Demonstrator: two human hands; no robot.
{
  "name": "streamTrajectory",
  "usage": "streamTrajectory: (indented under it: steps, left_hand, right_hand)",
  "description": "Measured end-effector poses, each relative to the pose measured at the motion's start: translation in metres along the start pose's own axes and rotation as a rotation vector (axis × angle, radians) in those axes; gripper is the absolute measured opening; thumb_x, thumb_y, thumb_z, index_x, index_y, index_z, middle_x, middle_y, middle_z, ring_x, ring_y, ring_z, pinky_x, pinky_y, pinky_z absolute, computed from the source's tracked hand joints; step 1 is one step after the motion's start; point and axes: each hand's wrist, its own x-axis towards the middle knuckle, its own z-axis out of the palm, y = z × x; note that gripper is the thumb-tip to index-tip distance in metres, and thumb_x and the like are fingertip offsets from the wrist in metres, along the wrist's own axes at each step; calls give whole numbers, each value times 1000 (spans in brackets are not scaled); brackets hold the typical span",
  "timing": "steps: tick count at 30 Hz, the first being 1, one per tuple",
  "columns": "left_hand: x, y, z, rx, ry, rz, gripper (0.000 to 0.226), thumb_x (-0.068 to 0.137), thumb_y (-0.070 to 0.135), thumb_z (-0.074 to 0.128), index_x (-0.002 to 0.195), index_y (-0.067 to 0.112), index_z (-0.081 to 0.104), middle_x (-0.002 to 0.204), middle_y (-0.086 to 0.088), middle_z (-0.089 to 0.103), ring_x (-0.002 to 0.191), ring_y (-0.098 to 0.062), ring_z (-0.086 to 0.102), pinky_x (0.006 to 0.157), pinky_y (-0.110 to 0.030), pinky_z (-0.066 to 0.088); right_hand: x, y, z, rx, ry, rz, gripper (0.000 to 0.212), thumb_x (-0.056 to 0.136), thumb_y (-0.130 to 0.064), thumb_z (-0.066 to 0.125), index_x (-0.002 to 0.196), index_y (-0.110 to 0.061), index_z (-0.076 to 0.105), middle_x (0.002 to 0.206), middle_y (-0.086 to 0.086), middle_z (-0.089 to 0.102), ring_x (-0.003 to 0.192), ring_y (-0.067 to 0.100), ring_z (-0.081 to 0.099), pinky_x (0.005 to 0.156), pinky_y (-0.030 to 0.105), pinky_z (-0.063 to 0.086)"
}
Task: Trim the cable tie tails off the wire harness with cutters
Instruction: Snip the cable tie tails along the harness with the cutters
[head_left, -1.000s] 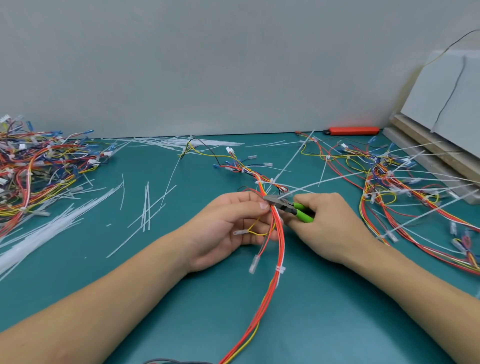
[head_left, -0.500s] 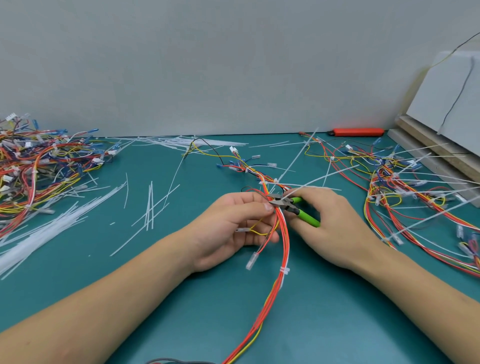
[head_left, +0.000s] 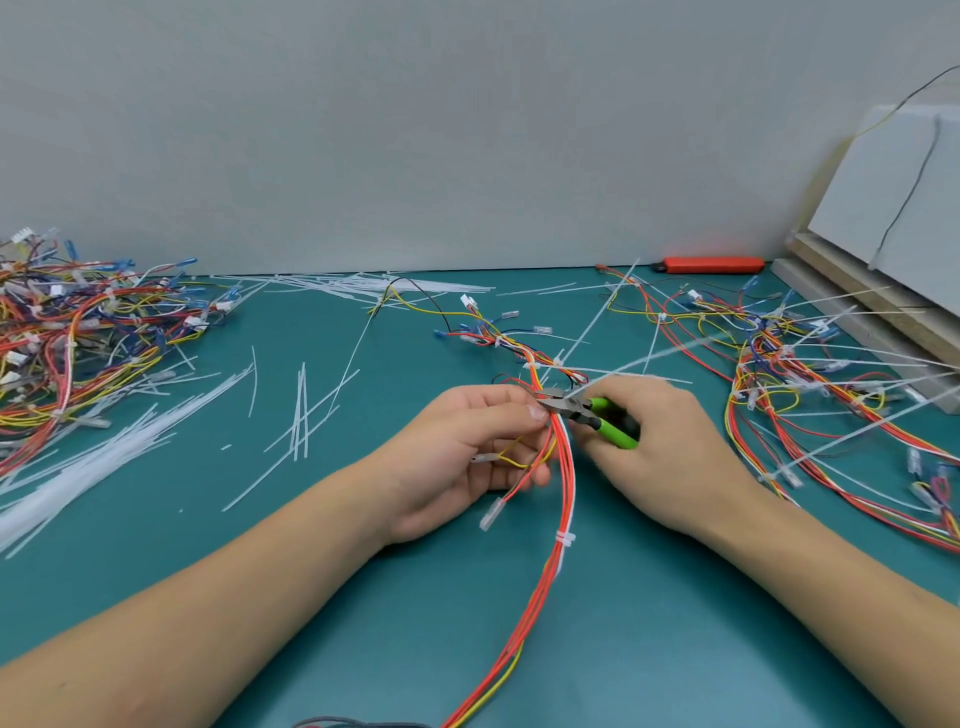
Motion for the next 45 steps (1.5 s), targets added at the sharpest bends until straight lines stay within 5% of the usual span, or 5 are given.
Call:
streamTrajectory:
  steps: [5, 15, 19, 36, 45]
  left_hand:
    - [0, 0, 0, 1, 18, 2, 11, 98, 11, 58, 106, 4, 58, 79, -5, 65, 63, -18, 63, 60, -24, 52]
    - [-1, 0, 0, 0, 1, 13, 8, 91, 16, 63, 87, 10, 62, 77, -5, 65, 61, -20, 63, 60, -23, 51]
    - [-1, 0, -1, 10, -13, 7, 9, 90, 18, 63, 88, 9, 62, 76, -6, 64, 62, -19, 62, 61, -24, 51]
    - [-1, -2, -2, -11, 17, 7, 11, 98, 12, 59, 91, 16, 67, 104, -11, 74, 76, -16, 70, 72, -26, 53]
    - [1, -3, -3, -21, 30, 2, 11, 98, 12, 58, 105, 7, 65, 102, -11, 75, 73, -15, 70, 67, -24, 55]
  right_hand:
    - [2, 0, 1, -22, -57, 1, 43, 88, -12, 70, 128, -26, 66, 122, -12, 67, 120, 17, 53, 106, 32, 40]
    - [3, 4, 1, 10, -9, -28, 8, 85, -20, 72, 88, -26, 69, 79, -14, 66, 83, 14, 56, 78, 33, 47]
    - [1, 6, 3, 30, -21, 34, 30, 87, -31, 68, 66, -19, 50, 57, -3, 48, 57, 17, 42, 55, 37, 40]
    - [1, -4, -2, -7, -29, -26, 15, 85, -20, 72, 100, -21, 71, 92, -6, 69, 92, 17, 58, 85, 37, 47]
    - [-1, -1, 3, -100, 17, 121, 32, 85, -32, 67, 64, -22, 44, 55, -2, 48, 59, 17, 48, 53, 35, 38]
